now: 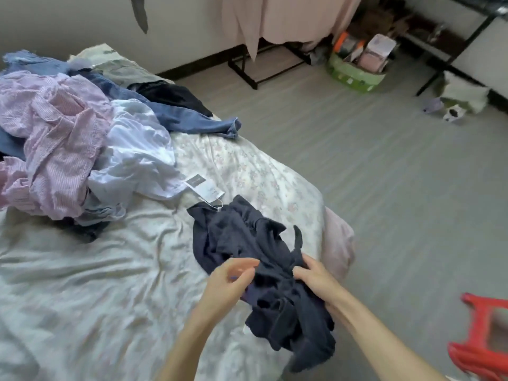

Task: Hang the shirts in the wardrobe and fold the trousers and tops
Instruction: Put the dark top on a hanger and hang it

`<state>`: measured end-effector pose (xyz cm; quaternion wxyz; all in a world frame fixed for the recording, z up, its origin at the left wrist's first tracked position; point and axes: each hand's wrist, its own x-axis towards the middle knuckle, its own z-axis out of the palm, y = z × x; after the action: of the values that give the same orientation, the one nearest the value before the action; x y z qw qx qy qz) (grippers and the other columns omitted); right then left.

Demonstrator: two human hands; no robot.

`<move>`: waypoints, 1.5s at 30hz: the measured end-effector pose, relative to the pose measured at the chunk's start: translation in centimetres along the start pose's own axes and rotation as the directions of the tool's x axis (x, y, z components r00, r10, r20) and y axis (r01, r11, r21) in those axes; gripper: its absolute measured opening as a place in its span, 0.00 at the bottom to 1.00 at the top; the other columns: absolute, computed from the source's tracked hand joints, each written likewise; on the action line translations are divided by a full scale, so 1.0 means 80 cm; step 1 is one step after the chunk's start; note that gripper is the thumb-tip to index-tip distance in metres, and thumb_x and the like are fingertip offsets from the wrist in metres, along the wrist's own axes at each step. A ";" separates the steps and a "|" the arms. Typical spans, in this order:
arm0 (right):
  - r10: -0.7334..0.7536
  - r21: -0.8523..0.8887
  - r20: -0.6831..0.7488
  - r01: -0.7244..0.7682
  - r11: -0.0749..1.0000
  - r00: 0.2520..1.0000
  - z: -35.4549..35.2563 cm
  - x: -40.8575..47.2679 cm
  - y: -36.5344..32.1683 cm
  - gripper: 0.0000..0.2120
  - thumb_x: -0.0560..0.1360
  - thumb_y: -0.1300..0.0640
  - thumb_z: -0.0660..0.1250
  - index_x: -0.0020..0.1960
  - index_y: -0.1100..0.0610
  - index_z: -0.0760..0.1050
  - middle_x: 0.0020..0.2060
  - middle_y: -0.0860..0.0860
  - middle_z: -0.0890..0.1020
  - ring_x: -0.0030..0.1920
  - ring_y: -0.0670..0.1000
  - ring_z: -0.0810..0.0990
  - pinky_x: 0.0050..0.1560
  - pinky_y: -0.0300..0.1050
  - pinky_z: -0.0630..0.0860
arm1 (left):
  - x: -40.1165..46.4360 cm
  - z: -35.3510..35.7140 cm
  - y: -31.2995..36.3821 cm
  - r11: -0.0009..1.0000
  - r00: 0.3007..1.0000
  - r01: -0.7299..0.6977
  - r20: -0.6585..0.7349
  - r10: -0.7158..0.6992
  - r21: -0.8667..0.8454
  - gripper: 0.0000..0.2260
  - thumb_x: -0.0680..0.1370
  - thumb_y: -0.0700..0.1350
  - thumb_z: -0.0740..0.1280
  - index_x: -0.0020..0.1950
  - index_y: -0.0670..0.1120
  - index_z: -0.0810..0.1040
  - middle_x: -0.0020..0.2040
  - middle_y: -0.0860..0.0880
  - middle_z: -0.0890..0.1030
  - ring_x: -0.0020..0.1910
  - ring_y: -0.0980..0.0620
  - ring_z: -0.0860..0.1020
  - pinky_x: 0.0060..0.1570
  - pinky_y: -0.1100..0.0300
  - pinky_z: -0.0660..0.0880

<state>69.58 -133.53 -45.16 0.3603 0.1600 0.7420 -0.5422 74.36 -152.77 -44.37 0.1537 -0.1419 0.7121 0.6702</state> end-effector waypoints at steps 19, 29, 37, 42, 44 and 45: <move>-0.251 0.089 -0.560 0.359 0.929 0.789 -0.187 -0.246 0.145 0.12 0.75 0.65 0.58 0.35 0.63 0.76 0.33 0.52 0.79 0.39 0.52 0.75 0.40 0.39 0.71 | -0.067 0.214 0.064 0.838 0.843 -0.481 0.398 0.361 0.259 0.12 0.80 0.40 0.61 0.35 0.44 0.67 0.31 0.55 0.65 0.29 0.61 0.64 0.33 0.69 0.63; 0.207 0.198 -0.459 -0.127 0.972 0.864 -0.225 -0.360 0.310 0.21 0.73 0.66 0.66 0.65 0.60 0.71 0.59 0.52 0.75 0.60 0.51 0.73 0.63 0.43 0.69 | -0.146 0.338 0.068 0.868 0.778 -0.488 0.499 0.382 0.097 0.12 0.81 0.42 0.58 0.37 0.47 0.68 0.28 0.59 0.68 0.29 0.61 0.64 0.31 0.70 0.63; 0.103 0.186 -0.739 0.054 0.981 0.665 -0.225 -0.447 0.393 0.11 0.72 0.68 0.61 0.42 0.53 0.74 0.36 0.47 0.79 0.39 0.47 0.76 0.40 0.39 0.70 | -0.195 0.423 0.060 0.728 0.633 -0.549 0.773 0.041 0.411 0.14 0.79 0.48 0.62 0.45 0.38 0.78 0.40 0.52 0.84 0.44 0.52 0.79 0.49 0.62 0.73; -0.106 0.001 -0.823 0.188 0.982 0.559 -0.226 -0.511 0.397 0.20 0.68 0.68 0.62 0.42 0.41 0.71 0.39 0.39 0.79 0.42 0.35 0.76 0.41 0.27 0.69 | -0.263 0.502 0.035 0.613 0.376 -0.732 0.927 -0.001 0.297 0.23 0.74 0.49 0.70 0.67 0.52 0.67 0.61 0.58 0.71 0.59 0.59 0.71 0.58 0.65 0.66; -0.147 -0.019 -0.840 0.244 0.970 0.523 -0.222 -0.533 0.400 0.19 0.67 0.66 0.63 0.43 0.40 0.70 0.40 0.38 0.79 0.44 0.35 0.76 0.42 0.26 0.69 | -0.304 0.536 0.011 0.595 0.201 -0.781 0.978 -0.048 0.190 0.30 0.72 0.50 0.72 0.70 0.53 0.63 0.62 0.59 0.69 0.60 0.61 0.68 0.58 0.68 0.64; -0.161 -0.019 -0.860 0.284 0.959 0.485 -0.221 -0.549 0.404 0.18 0.66 0.65 0.63 0.43 0.41 0.70 0.40 0.38 0.79 0.45 0.35 0.76 0.42 0.26 0.69 | -0.325 0.556 -0.004 0.587 0.154 -0.795 0.987 -0.051 0.154 0.29 0.71 0.49 0.72 0.69 0.52 0.65 0.60 0.57 0.72 0.59 0.58 0.70 0.58 0.65 0.67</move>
<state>113.74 -98.87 -33.67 -0.1348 0.3302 0.8010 -0.4808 99.54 -108.51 -36.45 0.3860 0.5523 0.6667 0.3185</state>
